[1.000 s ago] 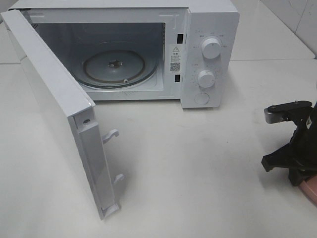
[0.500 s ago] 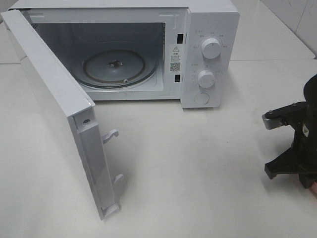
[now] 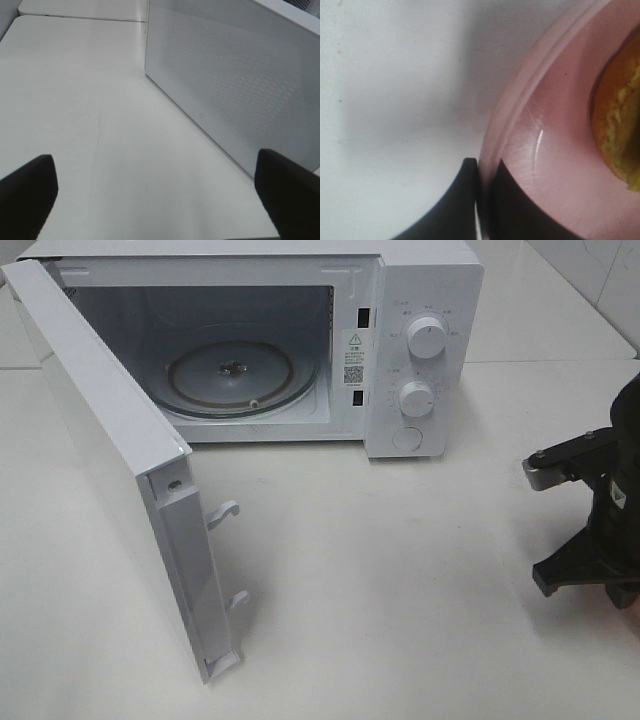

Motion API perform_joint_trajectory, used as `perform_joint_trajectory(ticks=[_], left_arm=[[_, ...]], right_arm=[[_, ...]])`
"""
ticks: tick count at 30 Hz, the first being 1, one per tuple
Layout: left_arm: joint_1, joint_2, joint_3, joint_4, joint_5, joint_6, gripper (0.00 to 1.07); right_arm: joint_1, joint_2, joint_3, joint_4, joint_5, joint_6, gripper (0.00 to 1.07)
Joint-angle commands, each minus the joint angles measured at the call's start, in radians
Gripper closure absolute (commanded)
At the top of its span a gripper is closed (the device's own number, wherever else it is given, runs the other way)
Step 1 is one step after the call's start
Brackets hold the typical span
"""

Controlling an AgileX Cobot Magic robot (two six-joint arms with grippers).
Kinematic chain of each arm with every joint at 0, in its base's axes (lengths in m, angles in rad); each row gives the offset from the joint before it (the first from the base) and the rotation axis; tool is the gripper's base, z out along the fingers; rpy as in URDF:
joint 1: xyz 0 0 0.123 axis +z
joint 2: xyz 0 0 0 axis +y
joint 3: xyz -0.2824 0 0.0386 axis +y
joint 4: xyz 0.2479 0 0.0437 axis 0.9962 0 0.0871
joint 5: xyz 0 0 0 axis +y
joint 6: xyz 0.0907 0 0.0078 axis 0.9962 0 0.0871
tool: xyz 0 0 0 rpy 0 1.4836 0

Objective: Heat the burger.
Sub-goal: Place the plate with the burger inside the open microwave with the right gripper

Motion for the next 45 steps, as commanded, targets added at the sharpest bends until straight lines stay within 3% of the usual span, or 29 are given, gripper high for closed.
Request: perform_joint_trajectory(ticks=[1,15,20,30,45], left_arm=[[0.0,-0.015,0.0,-0.01,0.001,0.0,0.07],[0.0,-0.015,0.0,-0.01,0.001,0.0,0.07],[0.0,-0.015,0.0,-0.01,0.001,0.0,0.07],[0.0,-0.015,0.0,-0.01,0.001,0.0,0.07],[0.0,-0.015,0.0,-0.01,0.001,0.0,0.07]], right_arm=[[0.016,-0.052,0.002,-0.061,0.065,0.011,1.07],[0.124,-0.184,0.012,-0.114,0.167,0.032,1.07],[0.186,-0.239,0.062,-0.113,0.183,0.029,1.07],[0.368,-0.367,0.142,-0.111,0.231,-0.006,1.07],[0.613,-0.391,0.151,-0.117,0.296,-0.056,1.07]])
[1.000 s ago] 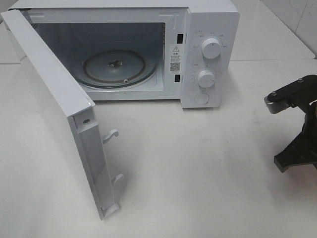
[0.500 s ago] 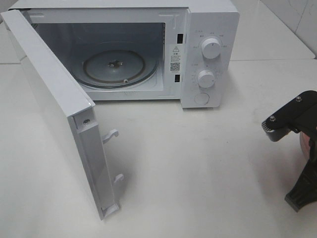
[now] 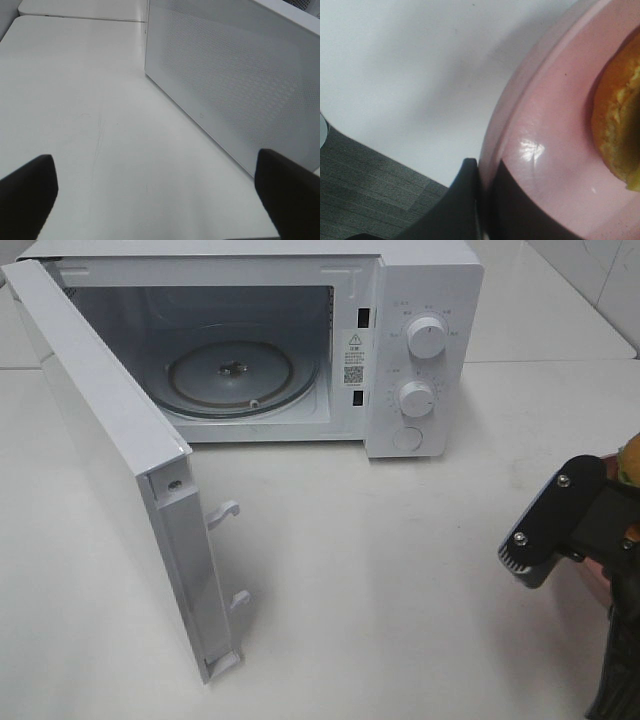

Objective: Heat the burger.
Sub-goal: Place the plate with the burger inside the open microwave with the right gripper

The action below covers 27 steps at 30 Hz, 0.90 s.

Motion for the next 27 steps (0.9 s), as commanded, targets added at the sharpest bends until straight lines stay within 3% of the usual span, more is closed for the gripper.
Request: perform_joint_trajectory(ticks=[1,8,27], left_arm=[[0.0,-0.015,0.0,-0.01,0.001,0.0,0.07],[0.0,-0.015,0.0,-0.01,0.001,0.0,0.07],[0.0,-0.015,0.0,-0.01,0.001,0.0,0.07]], right_arm=[[0.041,-0.008,0.006,-0.059,0.025,-0.021,1.07],[0.14,-0.008,0.006,-0.064,0.023,-0.115,1.07],[0.142,-0.008,0.006,-0.131,-0.101,-0.356,1.07]])
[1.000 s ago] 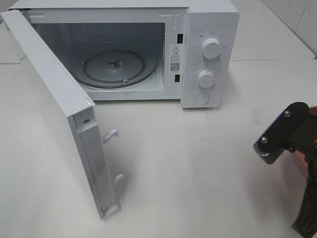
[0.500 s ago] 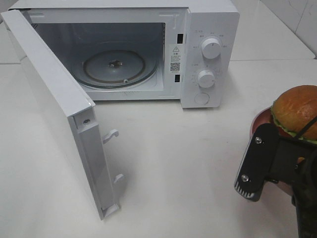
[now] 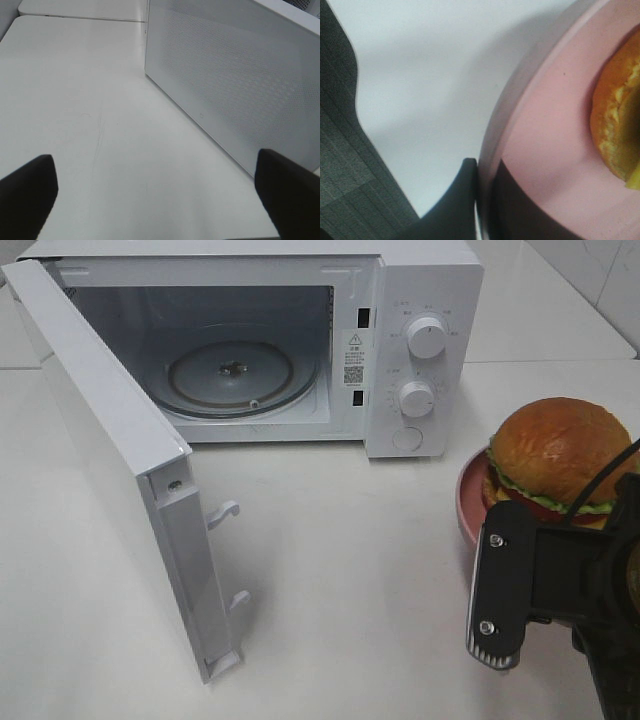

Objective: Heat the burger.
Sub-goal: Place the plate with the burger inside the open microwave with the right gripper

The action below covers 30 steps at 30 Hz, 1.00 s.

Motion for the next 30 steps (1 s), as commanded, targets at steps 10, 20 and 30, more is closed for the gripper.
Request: perform_joint_trajectory(ticks=[10,20,30], left_arm=[[0.0,-0.015,0.0,-0.01,0.001,0.0,0.07],[0.0,-0.015,0.0,-0.01,0.001,0.0,0.07],[0.0,-0.015,0.0,-0.01,0.001,0.0,0.07]], right_arm=[[0.004,-0.008,0.005,-0.068,-0.115,-0.239,1.07],[0.004,-0.008,0.005,-0.055,-0.174,-0.359,1.07],[-0.039,-0.008,0.005,-0.006,-0.303,-0.554,1.07]])
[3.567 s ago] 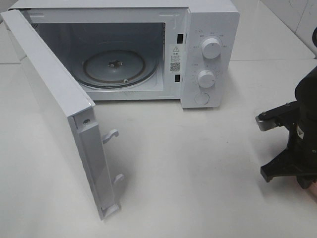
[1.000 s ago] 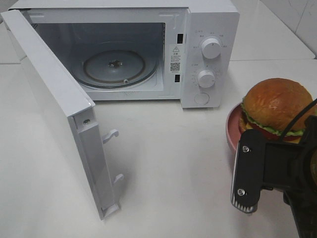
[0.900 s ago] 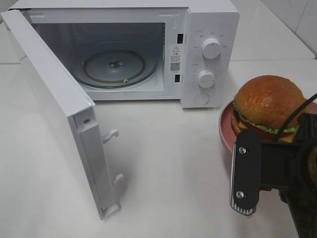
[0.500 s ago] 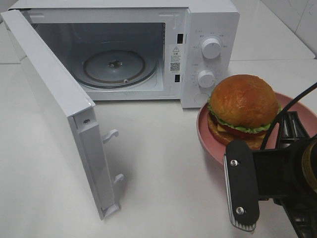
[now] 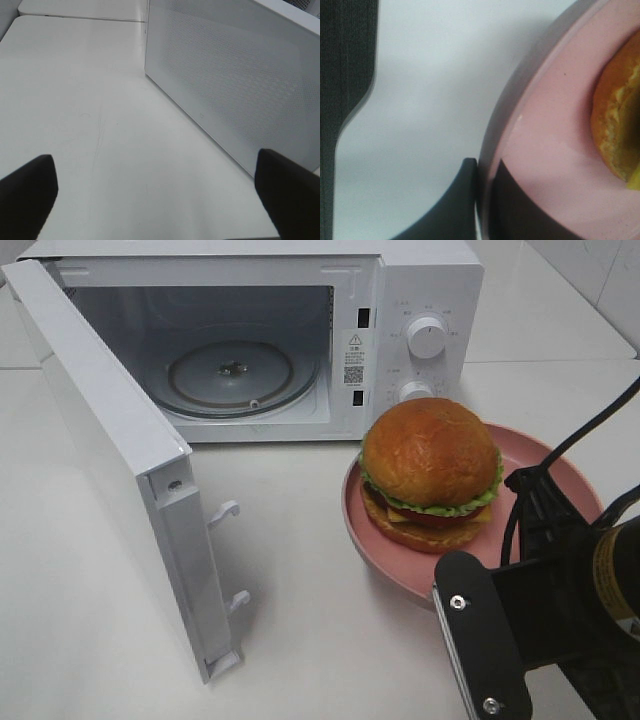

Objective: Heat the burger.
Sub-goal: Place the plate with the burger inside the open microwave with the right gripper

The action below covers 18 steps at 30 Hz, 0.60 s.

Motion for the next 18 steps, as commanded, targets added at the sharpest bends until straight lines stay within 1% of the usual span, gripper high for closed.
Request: perform_joint_trajectory(ticks=[1,2,5,7,10,12,15,17,18], left_arm=[[0.0,-0.015,0.0,-0.01,0.001,0.0,0.07],[0.0,-0.015,0.0,-0.01,0.001,0.0,0.07],[0.0,-0.015,0.0,-0.01,0.001,0.0,0.07],[0.0,-0.015,0.0,-0.01,0.001,0.0,0.07],[0.0,-0.015,0.0,-0.01,0.001,0.0,0.07],[0.0,-0.015,0.0,-0.01,0.001,0.0,0.07],[0.0,-0.015,0.0,-0.01,0.001,0.0,0.07],[0.0,-0.015,0.0,-0.01,0.001,0.0,0.07],[0.0,-0.015,0.0,-0.01,0.001,0.0,0.07]], right_arm=[[-0.039,-0.008,0.0,0.001,-0.079,-0.101,1.07],[-0.063,-0.008,0.0,0.024,-0.1,-0.175,1.07],[-0.076,-0.008,0.0,0.036,-0.112,-0.212,1.07],[-0.13,-0.008,0.0,0.081,-0.159,-0.329,1.07],[-0.147,-0.008,-0.001,0.092,-0.168,-0.357,1.07],[-0.196,0.0,-0.016,0.113,-0.174,-0.493,1.07],[-0.218,0.01,-0.027,0.134,-0.18,-0.555,1.07],[-0.256,0.033,-0.048,0.183,-0.19,-0.643,1.07],[-0.256,0.033,-0.048,0.183,-0.19,-0.643,1.07]])
